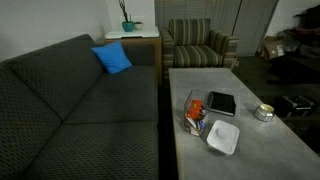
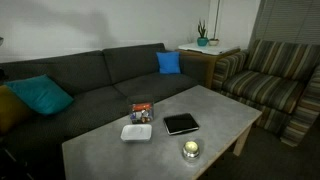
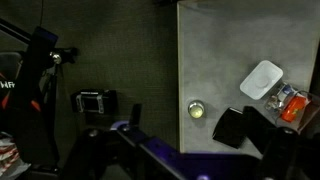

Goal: Remove the orange object from the storage container and put it on the table

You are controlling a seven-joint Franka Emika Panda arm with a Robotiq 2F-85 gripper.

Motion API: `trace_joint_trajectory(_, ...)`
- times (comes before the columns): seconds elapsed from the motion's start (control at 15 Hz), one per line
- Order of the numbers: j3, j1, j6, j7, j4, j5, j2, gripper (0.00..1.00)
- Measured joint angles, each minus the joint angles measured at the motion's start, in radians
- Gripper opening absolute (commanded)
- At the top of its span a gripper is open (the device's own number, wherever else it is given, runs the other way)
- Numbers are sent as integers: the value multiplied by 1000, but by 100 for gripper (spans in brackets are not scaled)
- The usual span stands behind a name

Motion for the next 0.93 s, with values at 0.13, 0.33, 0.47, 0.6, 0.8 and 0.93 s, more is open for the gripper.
trace_joint_trajectory(0.13, 0, 0, 0, 0, 0, 0, 0, 100)
trace_joint_trajectory(0.33, 0, 0, 0, 0, 0, 0, 0, 100)
trace_joint_trajectory(0.47, 0, 0, 0, 0, 0, 0, 0, 100)
trace_joint_trajectory(0.6, 0, 3, 0, 0, 0, 0, 0, 100)
trace_joint_trajectory(0.8, 0, 11, 0, -4, 4, -1, 12, 100)
trace_joint_trajectory(0.93, 0, 21, 3, -19, 17, -2, 38, 100)
